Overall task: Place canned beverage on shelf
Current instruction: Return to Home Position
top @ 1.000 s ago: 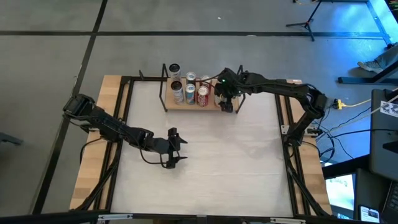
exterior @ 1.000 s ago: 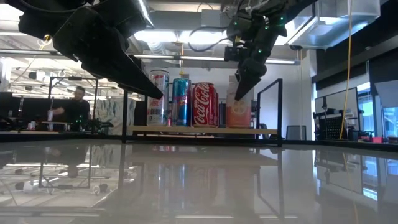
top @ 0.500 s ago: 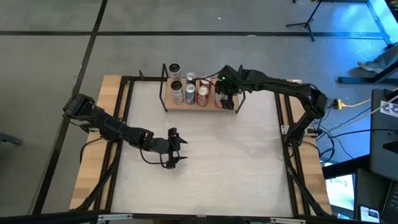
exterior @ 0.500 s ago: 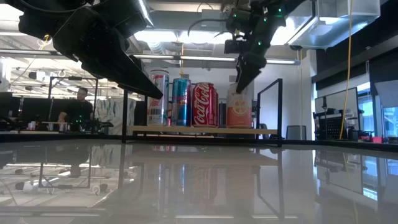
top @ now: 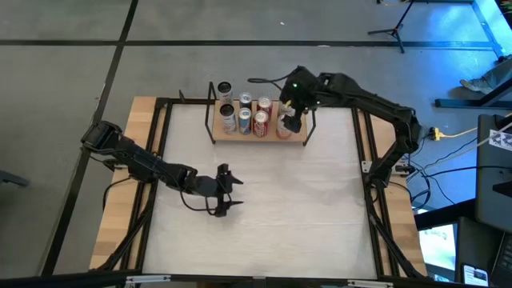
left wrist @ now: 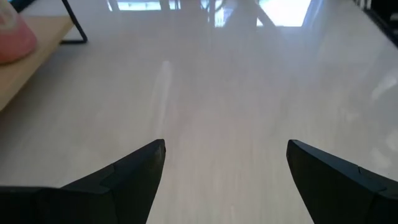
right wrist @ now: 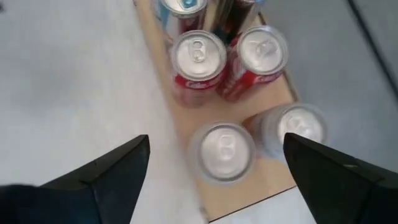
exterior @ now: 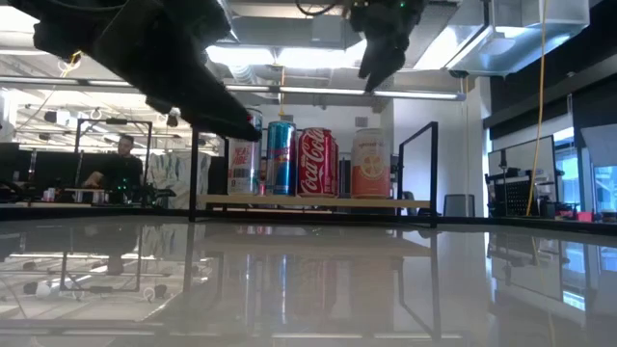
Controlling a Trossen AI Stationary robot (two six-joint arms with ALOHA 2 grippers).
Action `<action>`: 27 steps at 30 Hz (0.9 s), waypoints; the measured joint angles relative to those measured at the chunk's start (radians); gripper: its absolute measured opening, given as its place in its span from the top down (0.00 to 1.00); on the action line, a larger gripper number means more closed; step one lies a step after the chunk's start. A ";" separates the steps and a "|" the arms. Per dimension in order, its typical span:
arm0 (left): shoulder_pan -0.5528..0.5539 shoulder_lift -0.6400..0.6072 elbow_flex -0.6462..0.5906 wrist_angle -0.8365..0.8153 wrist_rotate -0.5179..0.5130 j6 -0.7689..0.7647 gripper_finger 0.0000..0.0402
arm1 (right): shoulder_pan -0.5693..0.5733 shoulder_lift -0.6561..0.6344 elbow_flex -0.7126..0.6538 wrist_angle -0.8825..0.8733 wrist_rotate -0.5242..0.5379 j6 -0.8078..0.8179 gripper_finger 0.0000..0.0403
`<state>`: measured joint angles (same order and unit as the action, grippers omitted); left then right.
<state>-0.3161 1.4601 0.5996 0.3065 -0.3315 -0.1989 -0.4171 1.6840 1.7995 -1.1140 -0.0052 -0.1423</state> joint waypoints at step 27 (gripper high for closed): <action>0.193 -0.459 -0.091 -0.168 0.112 0.211 0.97 | 0.264 -0.797 -0.731 0.363 -0.056 0.112 0.94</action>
<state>-0.1231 1.0009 0.5089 0.1383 -0.2193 0.0120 -0.1530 0.8866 1.0683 -0.7514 -0.0611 -0.0303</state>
